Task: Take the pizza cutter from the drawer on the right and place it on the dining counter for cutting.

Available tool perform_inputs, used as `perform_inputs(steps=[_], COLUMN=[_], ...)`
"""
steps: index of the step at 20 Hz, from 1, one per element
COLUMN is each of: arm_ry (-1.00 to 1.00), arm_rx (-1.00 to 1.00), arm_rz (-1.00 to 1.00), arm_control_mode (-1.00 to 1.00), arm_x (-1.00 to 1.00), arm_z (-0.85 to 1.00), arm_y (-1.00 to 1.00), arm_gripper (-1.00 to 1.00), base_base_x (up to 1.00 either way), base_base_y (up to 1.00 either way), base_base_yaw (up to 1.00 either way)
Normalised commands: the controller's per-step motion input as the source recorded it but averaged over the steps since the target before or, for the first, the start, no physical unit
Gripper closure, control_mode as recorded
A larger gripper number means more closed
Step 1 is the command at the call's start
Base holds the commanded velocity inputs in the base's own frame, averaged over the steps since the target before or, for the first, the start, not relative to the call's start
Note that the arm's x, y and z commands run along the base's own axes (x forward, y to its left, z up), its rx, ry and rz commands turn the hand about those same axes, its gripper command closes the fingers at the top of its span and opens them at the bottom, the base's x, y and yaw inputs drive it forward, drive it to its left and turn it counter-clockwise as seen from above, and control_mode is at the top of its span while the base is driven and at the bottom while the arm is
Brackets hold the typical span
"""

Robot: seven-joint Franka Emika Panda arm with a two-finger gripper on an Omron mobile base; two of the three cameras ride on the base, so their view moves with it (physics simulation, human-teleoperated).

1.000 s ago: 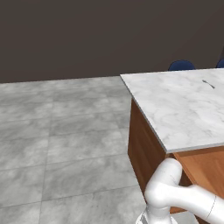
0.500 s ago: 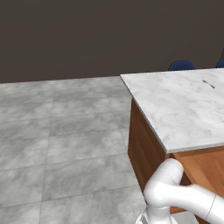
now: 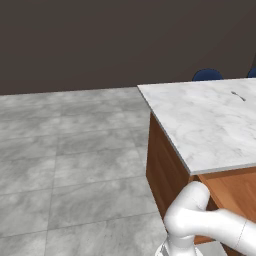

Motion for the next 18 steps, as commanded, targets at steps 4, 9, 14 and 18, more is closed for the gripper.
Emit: perform_inputs(steps=[4, 9, 14, 18], arm_ry=[0.00, 0.00, 0.00, 0.00], arm_rx=[0.00, 0.00, 0.00, 0.00], arm_rz=[0.00, 0.00, 0.00, 0.00], arm_control_mode=[-1.00, -1.00, -1.00, -1.00], arm_x=[-0.11, -0.09, 0.15, 0.25], arm_z=[0.54, 0.69, 0.57, 0.59], arm_y=[0.00, 0.00, 0.54, 0.89], arm_gripper=[1.00, 1.00, 1.00, 1.00], base_base_x=[0.00, 0.00, 0.00, 0.00], base_base_y=[0.00, 0.00, 0.00, 0.00], base_base_yaw=[0.00, 0.00, 0.00, 0.00])
